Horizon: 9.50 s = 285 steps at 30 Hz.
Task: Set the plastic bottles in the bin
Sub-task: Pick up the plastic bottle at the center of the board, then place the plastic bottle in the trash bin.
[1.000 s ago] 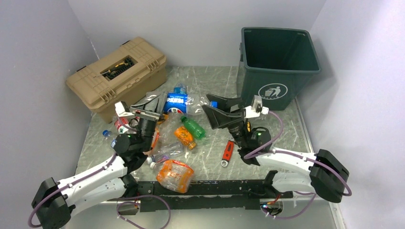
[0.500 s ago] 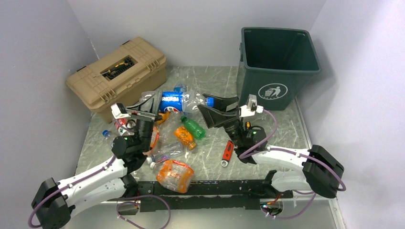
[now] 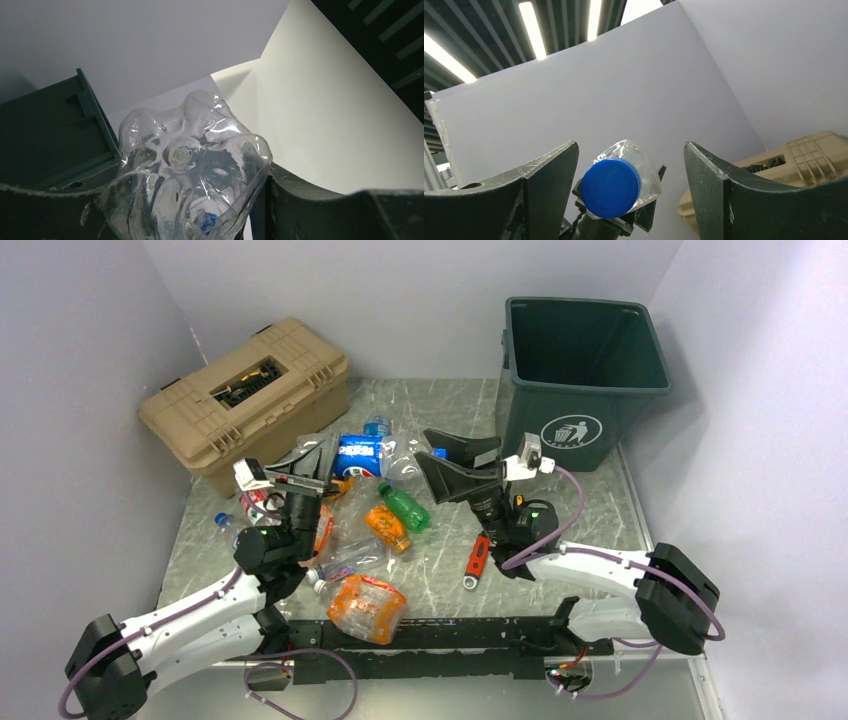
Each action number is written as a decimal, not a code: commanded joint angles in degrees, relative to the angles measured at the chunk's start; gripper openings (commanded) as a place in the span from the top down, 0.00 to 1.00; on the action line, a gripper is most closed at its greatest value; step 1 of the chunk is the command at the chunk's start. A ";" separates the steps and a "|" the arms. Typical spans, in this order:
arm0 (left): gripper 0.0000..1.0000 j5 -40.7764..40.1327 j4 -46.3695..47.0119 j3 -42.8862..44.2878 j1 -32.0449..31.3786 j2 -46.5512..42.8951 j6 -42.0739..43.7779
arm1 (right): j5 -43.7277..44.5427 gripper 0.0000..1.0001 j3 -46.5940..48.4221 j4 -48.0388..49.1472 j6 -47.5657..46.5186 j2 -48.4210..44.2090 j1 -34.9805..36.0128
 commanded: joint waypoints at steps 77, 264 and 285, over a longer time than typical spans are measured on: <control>1.00 -6.03 -61.20 18.51 -0.13 -20.28 35.92 | 36.59 0.05 27.81 -113.26 -22.68 -16.40 -0.98; 0.09 -2.78 -84.00 27.87 -0.23 -12.38 59.86 | -11.20 1.00 34.96 -93.74 -15.12 -11.26 -23.93; 0.11 -4.49 -84.97 27.98 -0.34 -9.59 60.62 | 1.08 0.86 4.90 -72.63 4.57 -12.31 -9.49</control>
